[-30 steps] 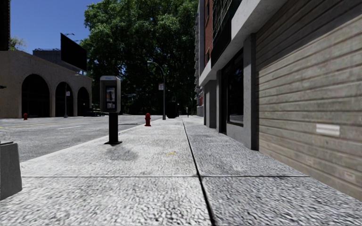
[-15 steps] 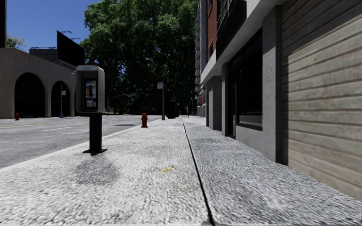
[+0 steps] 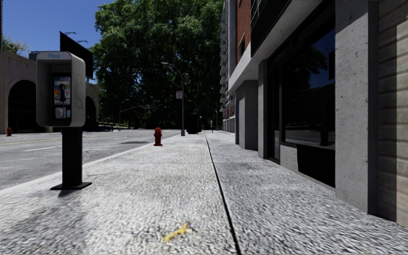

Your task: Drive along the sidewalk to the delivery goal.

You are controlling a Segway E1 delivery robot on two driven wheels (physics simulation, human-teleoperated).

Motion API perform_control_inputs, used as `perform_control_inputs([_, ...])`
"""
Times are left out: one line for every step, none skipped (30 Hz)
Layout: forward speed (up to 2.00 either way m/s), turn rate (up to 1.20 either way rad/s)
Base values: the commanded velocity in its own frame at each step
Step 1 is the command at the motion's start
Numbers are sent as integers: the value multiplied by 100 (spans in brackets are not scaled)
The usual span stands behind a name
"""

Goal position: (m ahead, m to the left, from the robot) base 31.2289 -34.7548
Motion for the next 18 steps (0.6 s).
perform_control_inputs([200,0])
perform_control_inputs([200,0])
perform_control_inputs([200,0])
perform_control_inputs([200,0])
perform_control_inputs([200,0])
perform_control_inputs([200,0])
perform_control_inputs([200,0])
perform_control_inputs([200,0])
perform_control_inputs([200,0])
perform_control_inputs([200,0])
perform_control_inputs([200,0])
perform_control_inputs([200,0])
perform_control_inputs([200,0])
perform_control_inputs([200,0])
perform_control_inputs([200,0])
perform_control_inputs([200,0])
perform_control_inputs([200,0])
perform_control_inputs([200,0])
